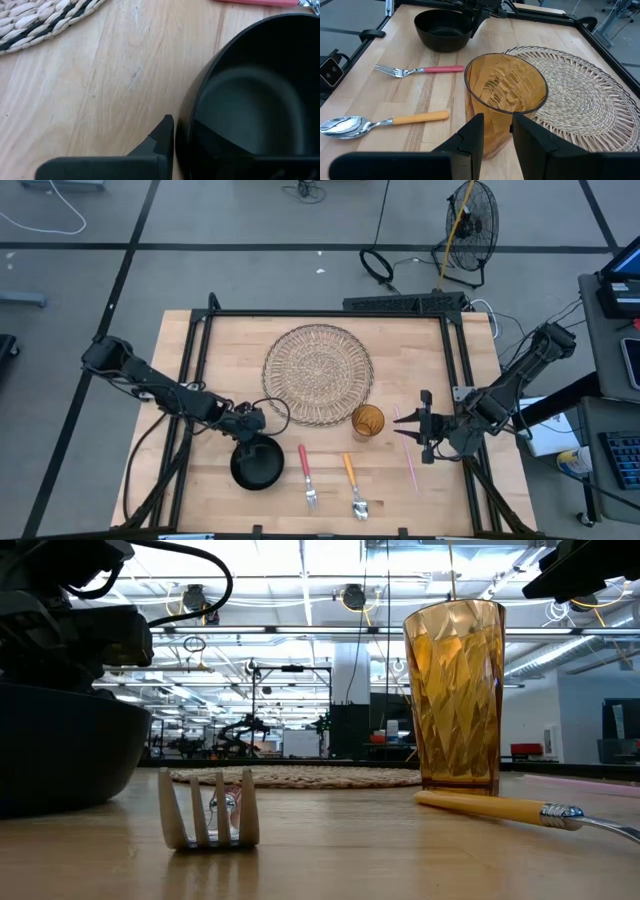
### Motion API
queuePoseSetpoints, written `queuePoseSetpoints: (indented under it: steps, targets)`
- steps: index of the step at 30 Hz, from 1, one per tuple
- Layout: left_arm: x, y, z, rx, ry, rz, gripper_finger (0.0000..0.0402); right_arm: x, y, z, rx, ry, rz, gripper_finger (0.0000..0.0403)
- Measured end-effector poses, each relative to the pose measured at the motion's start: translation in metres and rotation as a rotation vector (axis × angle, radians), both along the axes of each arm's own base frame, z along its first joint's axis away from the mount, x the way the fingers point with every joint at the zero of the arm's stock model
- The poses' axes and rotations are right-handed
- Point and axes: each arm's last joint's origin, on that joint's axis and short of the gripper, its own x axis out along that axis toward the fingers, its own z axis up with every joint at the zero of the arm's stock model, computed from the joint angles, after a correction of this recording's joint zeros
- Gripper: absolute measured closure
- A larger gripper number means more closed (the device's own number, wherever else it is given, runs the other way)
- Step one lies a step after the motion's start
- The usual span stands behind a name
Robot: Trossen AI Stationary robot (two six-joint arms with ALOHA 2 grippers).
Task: Pick & Place Utensil
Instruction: Put the black bowl on the woven mat
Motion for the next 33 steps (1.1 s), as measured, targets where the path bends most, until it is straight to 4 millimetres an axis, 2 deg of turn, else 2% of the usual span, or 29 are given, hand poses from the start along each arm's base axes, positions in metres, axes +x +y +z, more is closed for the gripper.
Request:
queuePoseSetpoints:
  steps: [11, 18, 23, 29, 33]
  targets:
    - [0.000, 0.000, 0.000, 0.002, 0.000, -0.002, 0.0394, 0.000, 0.000, 0.000, 0.000, 0.000, 0.000, 0.0314]
    - [0.000, 0.001, 0.000, 0.000, 0.000, 0.002, 0.0379, 0.000, 0.000, 0.000, 0.000, 0.001, 0.000, 0.0314]
    - [0.002, 0.004, 0.000, -0.021, 0.003, 0.001, 0.0395, 0.000, 0.000, 0.000, 0.000, 0.000, 0.000, 0.0314]
    - [0.004, 0.010, 0.000, -0.039, 0.007, 0.014, 0.0380, 0.000, 0.000, 0.000, 0.000, 0.001, 0.000, 0.0314]
    - [0.006, 0.015, 0.003, -0.051, -0.009, 0.009, 0.0390, 0.000, 0.000, 0.000, 0.000, 0.001, 0.000, 0.0314]
